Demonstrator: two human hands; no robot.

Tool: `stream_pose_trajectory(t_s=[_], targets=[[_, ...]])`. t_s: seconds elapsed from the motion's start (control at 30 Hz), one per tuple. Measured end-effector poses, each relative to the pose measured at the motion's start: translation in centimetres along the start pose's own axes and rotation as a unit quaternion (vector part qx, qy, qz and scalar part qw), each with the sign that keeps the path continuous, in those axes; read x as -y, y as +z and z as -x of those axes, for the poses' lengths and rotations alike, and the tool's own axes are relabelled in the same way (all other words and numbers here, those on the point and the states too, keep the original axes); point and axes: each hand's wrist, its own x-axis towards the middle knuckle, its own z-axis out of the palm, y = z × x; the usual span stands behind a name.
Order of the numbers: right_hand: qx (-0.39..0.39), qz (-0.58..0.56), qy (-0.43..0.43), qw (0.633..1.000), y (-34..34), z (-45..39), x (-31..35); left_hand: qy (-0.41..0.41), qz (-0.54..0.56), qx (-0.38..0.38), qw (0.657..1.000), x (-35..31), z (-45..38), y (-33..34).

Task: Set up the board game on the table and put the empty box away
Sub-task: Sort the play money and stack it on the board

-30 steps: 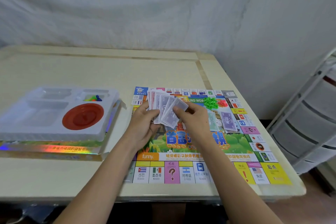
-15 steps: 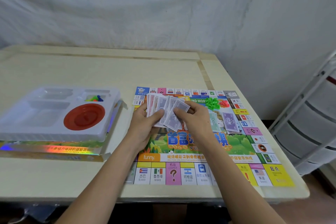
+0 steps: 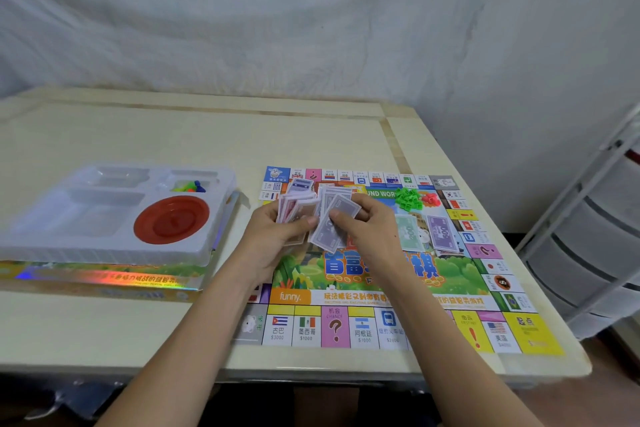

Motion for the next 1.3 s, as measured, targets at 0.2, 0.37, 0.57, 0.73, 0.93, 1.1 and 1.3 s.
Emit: stream_pose_trajectory(t_s=[0.2,0.37,0.57,0.73,0.93,1.1,1.3], targets=[[0.011,0.052,-0.052,0.997,1.1,1.4,0.0,0.035,-0.075,-0.044,0.996,-0.6,0.7,-1.5],[0.012,0.204,-0.119,0.972,3.0,2.5,-0.6,0.07,-0.08,-0.121,0.987,-0.7,1.9,-1.8],[0.041,0.223,-0.127,0.966,3.7,4.0,-1.3,0.06,-0.112,-0.106,0.986,-0.4,3.9,-0.8],[0.036,0.212,-0.123,0.969,3.7,4.4,-1.4,0.073,-0.128,-0.12,0.982,-1.1,5.1,-0.1],[0.019,0.24,-0.112,0.964,3.5,3.9,-1.5,0.079,-0.131,-0.098,0.983,-1.1,4.5,-0.5],[0.054,0.226,-0.018,0.972,3.3,2.6,-0.8,0.11,-0.244,-0.081,0.96,-1.1,2.5,-2.4],[0.059,0.351,-0.023,0.934,3.6,2.4,-1.5,0.079,-0.334,-0.097,0.934,0.0,1.3,-2.9]])
